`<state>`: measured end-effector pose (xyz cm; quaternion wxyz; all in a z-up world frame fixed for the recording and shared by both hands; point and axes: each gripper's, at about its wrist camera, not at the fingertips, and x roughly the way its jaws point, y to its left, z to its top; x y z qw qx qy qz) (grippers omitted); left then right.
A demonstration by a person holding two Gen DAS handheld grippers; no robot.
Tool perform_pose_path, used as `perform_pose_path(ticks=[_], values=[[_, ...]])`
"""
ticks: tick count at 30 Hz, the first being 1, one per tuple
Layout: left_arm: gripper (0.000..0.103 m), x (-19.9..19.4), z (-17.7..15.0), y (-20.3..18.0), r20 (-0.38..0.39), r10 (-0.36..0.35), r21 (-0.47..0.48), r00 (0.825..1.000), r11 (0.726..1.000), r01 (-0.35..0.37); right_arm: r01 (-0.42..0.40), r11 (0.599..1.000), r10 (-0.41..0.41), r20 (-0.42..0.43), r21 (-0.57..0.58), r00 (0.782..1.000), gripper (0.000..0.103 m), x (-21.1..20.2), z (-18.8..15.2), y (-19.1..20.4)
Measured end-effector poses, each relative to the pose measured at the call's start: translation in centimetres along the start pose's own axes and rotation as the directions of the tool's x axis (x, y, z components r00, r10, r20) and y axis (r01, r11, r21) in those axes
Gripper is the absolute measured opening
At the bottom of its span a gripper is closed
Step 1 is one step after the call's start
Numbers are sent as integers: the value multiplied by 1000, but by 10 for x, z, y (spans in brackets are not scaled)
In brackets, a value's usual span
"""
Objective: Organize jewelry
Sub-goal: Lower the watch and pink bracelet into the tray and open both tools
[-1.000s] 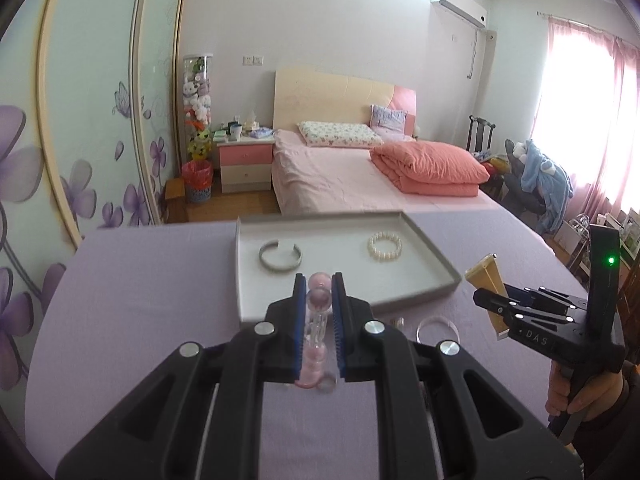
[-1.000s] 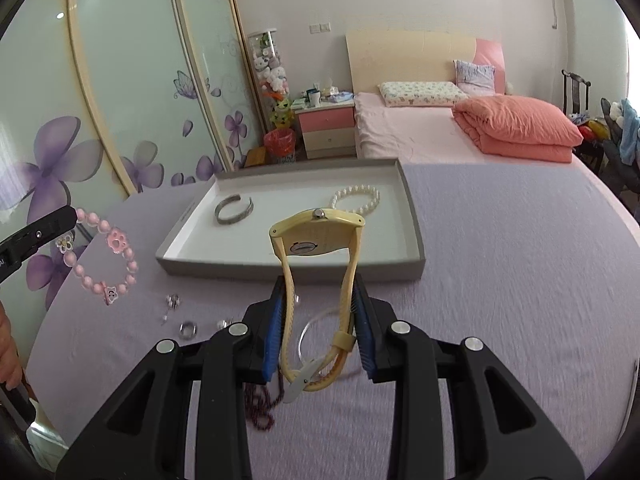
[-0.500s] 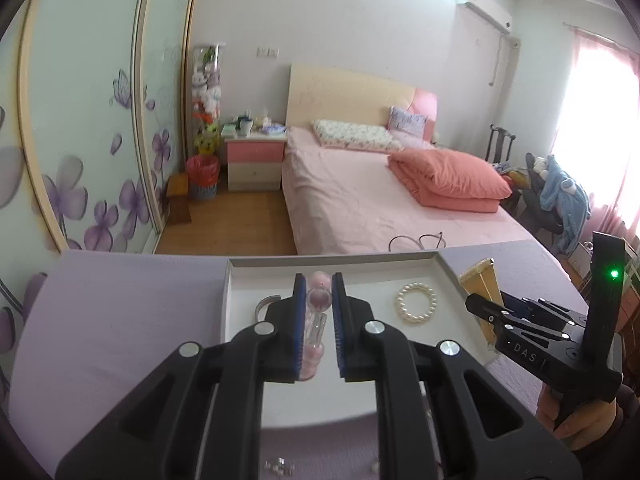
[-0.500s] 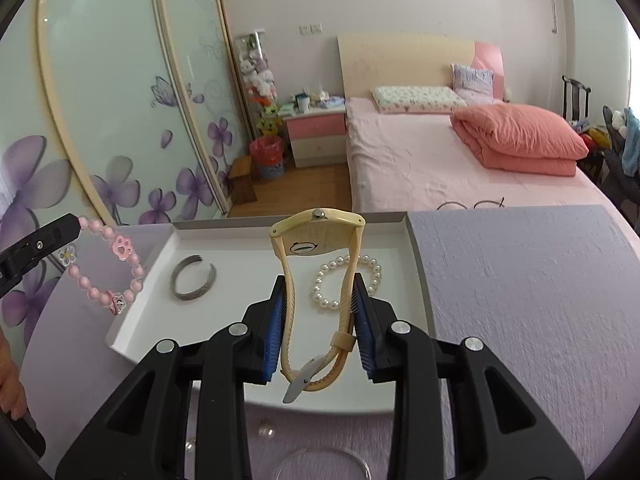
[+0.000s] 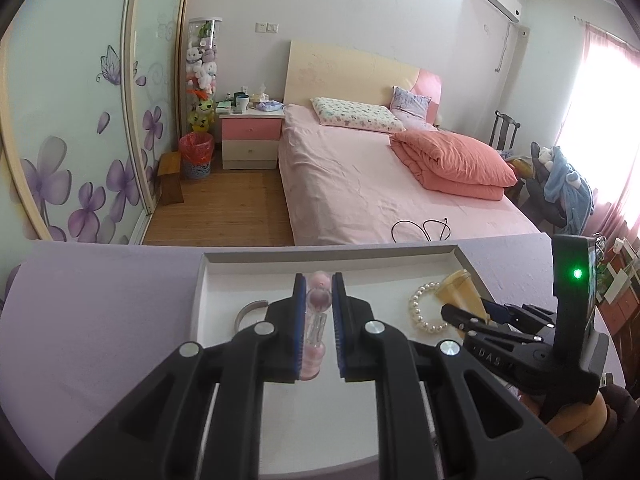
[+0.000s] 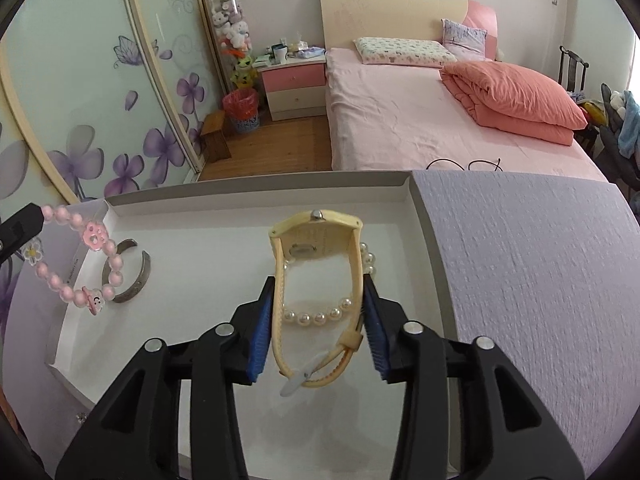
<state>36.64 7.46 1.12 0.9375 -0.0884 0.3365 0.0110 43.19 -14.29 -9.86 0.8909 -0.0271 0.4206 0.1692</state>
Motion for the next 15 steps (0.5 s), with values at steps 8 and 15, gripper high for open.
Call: perform_pose_path(ticks=[8,15], values=[[13,5,2,-9,9,-20,13,1000,1000,20,-20,1000,20,41,-3,999,60,-16,-6,-4],[13,21,5,-18,6,-35,8,999,999,35,-14,1000,14,42,-13,999,60,-14,-10,-7]])
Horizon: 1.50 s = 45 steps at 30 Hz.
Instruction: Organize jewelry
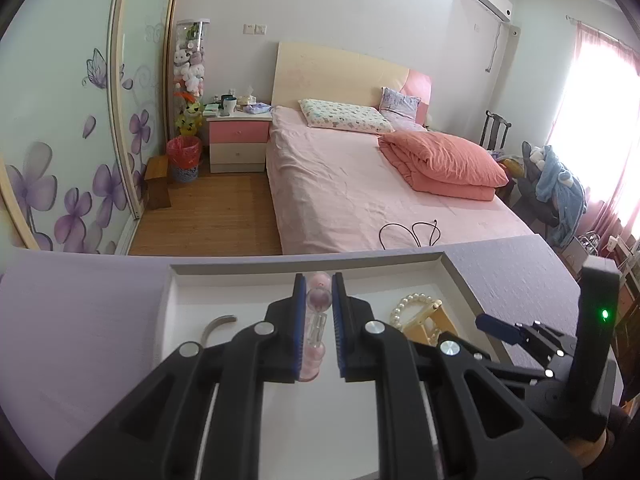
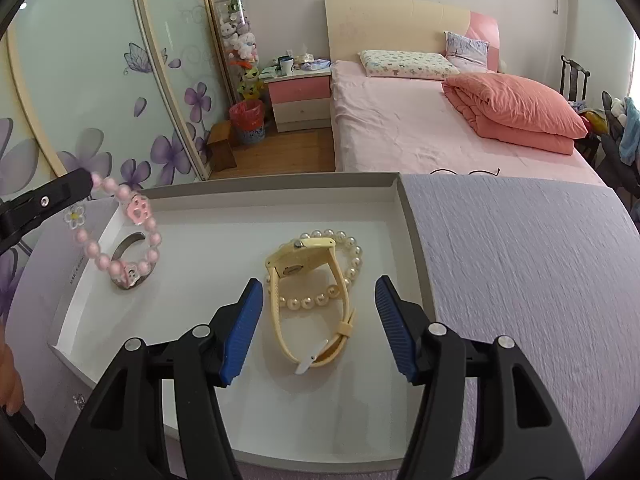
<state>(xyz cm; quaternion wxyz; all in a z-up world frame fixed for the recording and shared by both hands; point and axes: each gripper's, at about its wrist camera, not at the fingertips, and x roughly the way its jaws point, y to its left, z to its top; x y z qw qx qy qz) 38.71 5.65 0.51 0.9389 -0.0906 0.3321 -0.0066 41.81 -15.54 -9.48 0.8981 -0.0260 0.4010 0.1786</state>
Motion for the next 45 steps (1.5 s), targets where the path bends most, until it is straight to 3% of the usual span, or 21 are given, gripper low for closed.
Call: perform_pose_path(ticks=[13,14,15,16,19,23,32,43,45], values=[[15,24,-2,-17,-29,-38,-26,999,999,37,11,999,-10,25,-36,1000,60,-7,-9,-1],[21,23,-1,-17,-26,-40,-32,999,999,39,15,999,-13,28,-43,1000,60,-9,-11,-1],[34,21,0,-16,-22,-40,-40,999,998,39,16,999,-15,31,-45,999,60,-10,-11,-1],[39,18,1,-13,-16,-35,-48,999,998,34,15,999,-13,34,-48,999,60,-12,-12,-1],[41,9,3,-5,0,-24,-63,1000,998,24,13,999,-11,43,-47,999,60,-17,-14,-2],[50,-6,3,7,19,13,-76,1000,997,-11,10,999,-8,47,-37,999,60,-25,-17,-3],[56,-48,-10,35,42,48,-94,998,995,-44,-9,1000,11,75,-26,997,60,-54,-26,0],[67,-124,-60,71,71,121,-106,990,988,-113,-21,999,25,129,-30,991,61,-101,-57,15],[73,-139,-74,77,75,131,-112,989,986,-122,-21,999,25,134,-33,991,61,-109,-68,17]])
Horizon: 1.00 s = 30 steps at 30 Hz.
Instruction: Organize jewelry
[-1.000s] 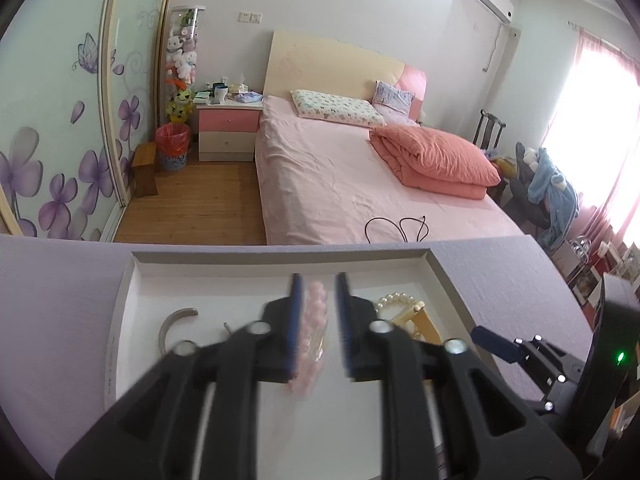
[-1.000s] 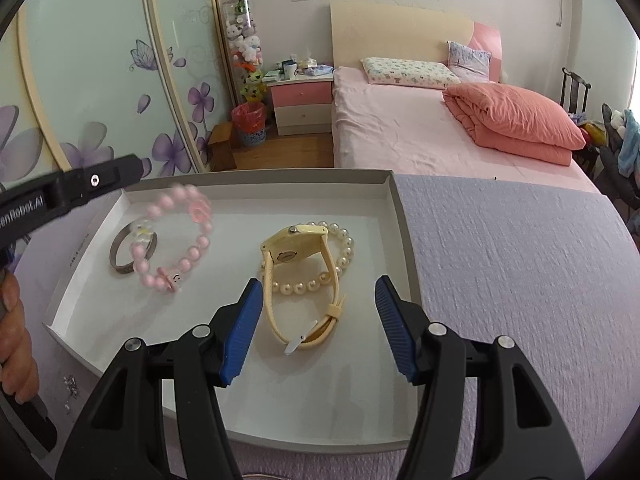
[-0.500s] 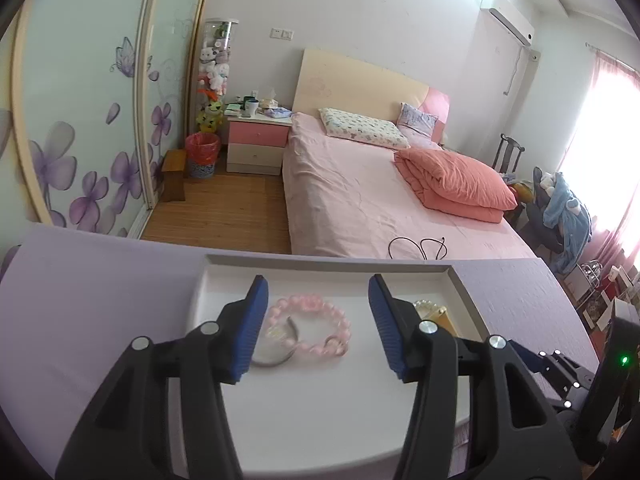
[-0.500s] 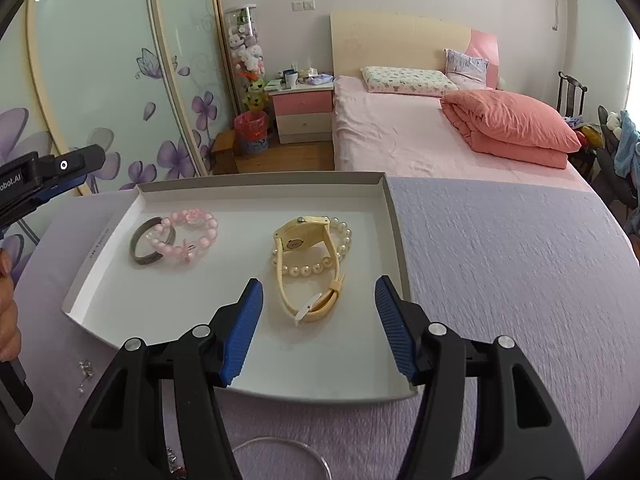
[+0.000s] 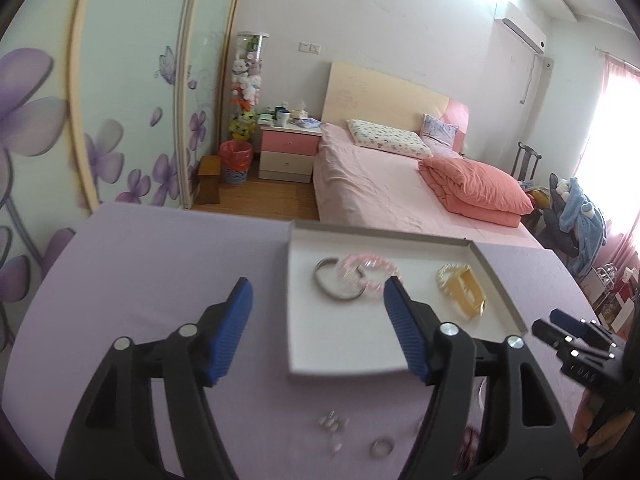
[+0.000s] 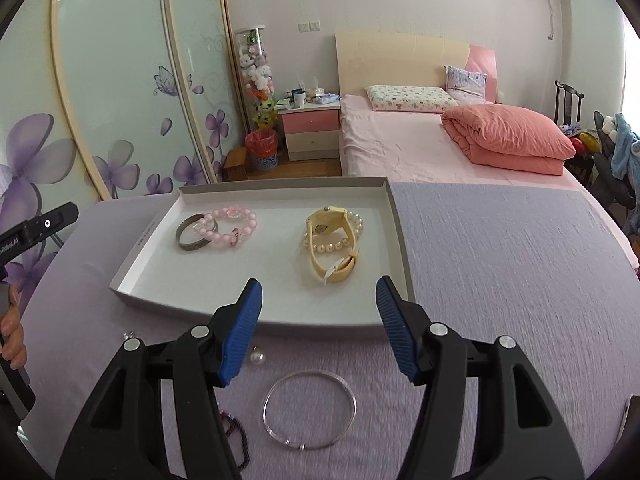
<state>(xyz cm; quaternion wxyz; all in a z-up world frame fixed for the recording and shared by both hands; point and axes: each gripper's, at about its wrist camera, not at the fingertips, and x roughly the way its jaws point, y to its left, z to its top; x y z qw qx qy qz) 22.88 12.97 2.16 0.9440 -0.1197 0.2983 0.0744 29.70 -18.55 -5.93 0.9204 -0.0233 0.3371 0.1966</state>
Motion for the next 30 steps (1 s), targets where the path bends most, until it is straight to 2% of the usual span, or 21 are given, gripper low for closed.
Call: perform_pose_path(ticks=[6,9,11,16,23,30], values=[[86,-34,-37,16,11,27,18,1000,999,-27,18,999,-17,7,-30,1000,68,-17,-25,5],[90,-46,-56,18,2,27,35,1000,999,-27,24,999,-24,-13,-37,1000,74,-19,-41,3],[92,-51,-67,18,2,33,45,999,998,-33,34,999,-36,-39,-39,999,75,-17,-53,3],[92,-57,-90,14,-18,27,75,999,997,-26,49,999,-51,-101,-19,994,77,-6,-73,-4],[92,-55,-107,11,-46,27,109,999,994,-22,60,997,-68,-172,-49,983,89,6,-88,0],[92,-50,-110,13,-67,19,108,998,994,-12,80,995,-92,-225,-62,970,89,21,-91,6]])
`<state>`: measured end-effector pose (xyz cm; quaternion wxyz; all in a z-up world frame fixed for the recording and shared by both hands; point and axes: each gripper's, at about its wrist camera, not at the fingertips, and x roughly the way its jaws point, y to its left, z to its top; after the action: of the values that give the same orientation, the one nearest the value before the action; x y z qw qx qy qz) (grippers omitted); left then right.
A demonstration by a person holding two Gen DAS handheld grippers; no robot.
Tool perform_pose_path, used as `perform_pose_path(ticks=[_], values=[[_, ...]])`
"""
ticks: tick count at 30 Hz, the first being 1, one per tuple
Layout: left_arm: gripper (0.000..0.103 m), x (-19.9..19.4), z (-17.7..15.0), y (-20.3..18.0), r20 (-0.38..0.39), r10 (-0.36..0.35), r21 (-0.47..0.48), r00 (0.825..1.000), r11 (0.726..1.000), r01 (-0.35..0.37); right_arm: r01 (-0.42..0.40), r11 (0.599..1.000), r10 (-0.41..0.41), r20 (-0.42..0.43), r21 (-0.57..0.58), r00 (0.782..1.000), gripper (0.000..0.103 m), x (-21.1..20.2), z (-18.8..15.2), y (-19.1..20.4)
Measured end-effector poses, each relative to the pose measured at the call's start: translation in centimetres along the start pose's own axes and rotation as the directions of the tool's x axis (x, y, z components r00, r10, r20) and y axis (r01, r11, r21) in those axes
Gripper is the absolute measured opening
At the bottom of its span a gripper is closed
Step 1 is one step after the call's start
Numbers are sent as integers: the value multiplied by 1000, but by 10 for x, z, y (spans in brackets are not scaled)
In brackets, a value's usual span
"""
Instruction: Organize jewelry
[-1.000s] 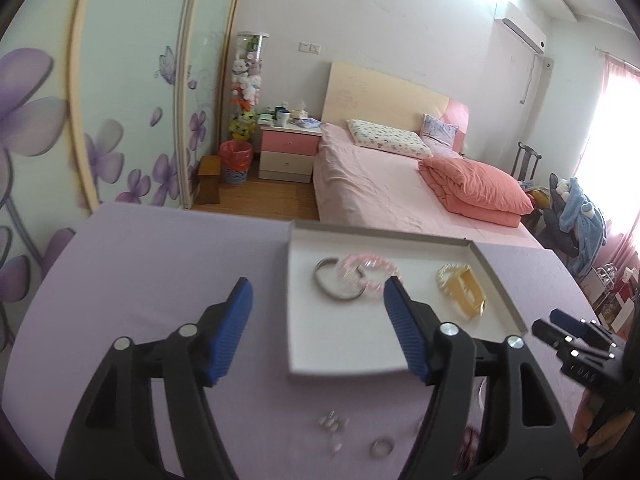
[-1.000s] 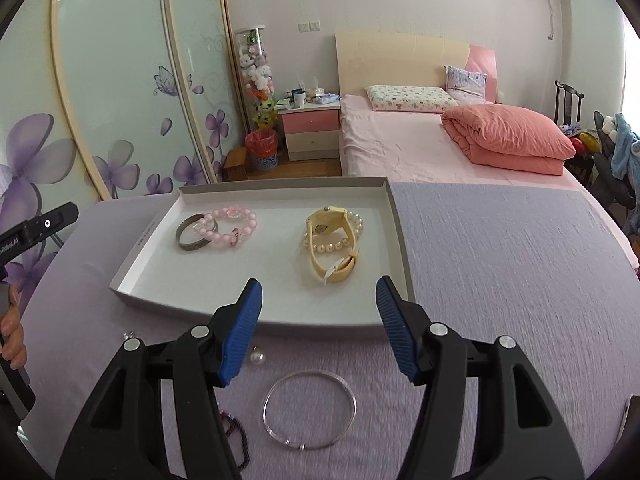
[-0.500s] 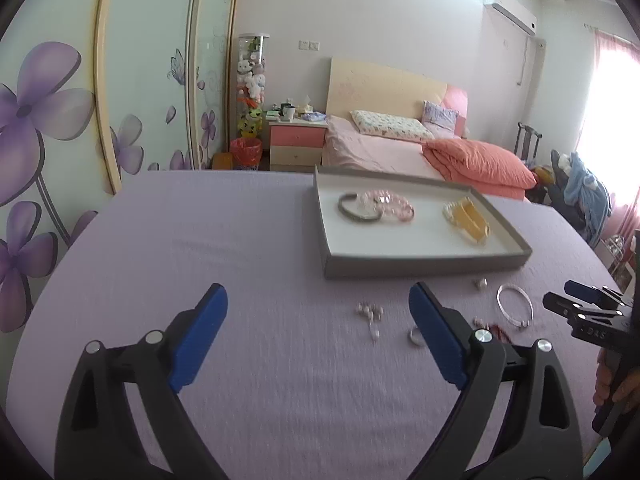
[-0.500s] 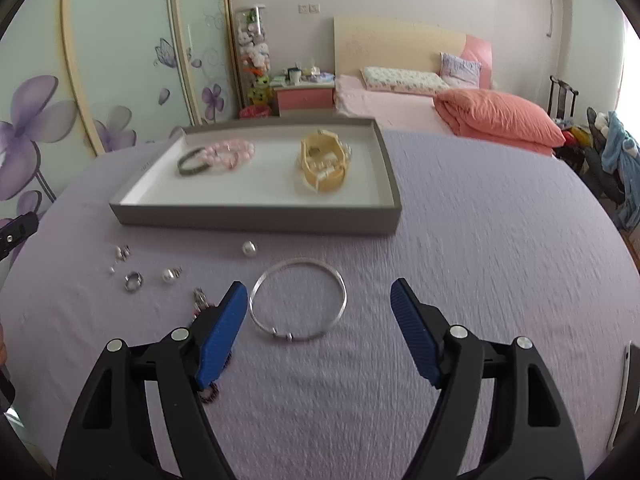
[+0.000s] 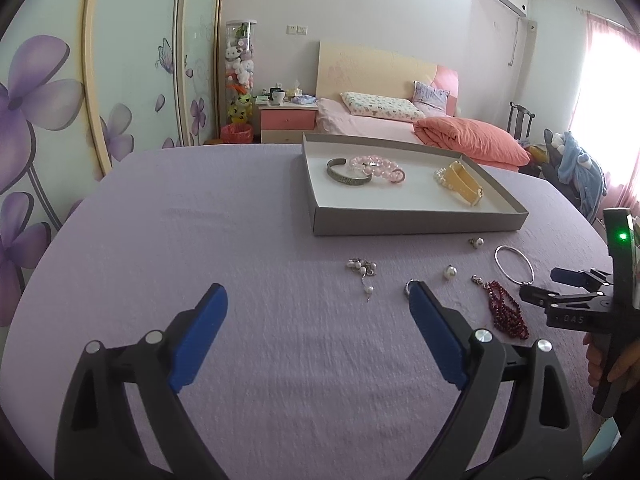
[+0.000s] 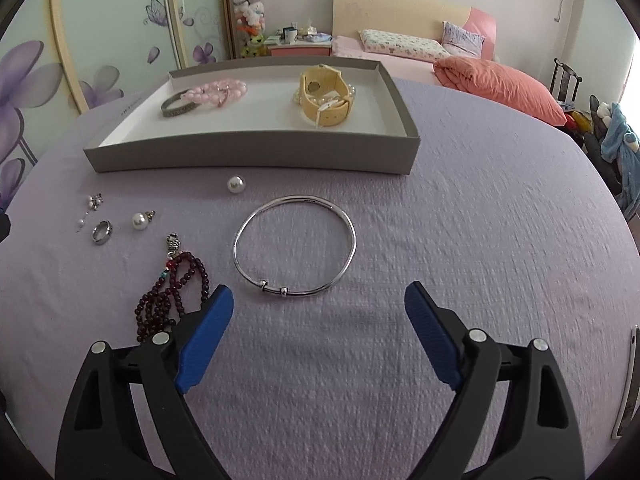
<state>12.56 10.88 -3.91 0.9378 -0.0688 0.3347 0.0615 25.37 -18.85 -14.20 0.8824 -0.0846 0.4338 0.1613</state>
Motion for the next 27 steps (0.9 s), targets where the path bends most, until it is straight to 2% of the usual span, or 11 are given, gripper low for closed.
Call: perform_pose_path(ticks=[10,20,22,23,27], values=[[92,8,-1,1,-22,8,7,1000,1000,-8,0,999,0,-3,32,1000,89,15,19,1],[92,17,-2,0,-47,5,6,999,1000,-4,-7,1000,6,7,22,1000,88,16,22,2],[92,19,-1,-2,-50,5,10,999,1000,-5,-13,1000,12,16,15,1000,85,15,22,3],[92,19,-2,-2,-51,6,12,999,1000,-5,-17,1000,16,23,9,1000,75,14,23,4],[92,20,-3,-5,-56,7,22,998,1000,-6,-22,1000,22,24,8,999,74,14,23,4]])
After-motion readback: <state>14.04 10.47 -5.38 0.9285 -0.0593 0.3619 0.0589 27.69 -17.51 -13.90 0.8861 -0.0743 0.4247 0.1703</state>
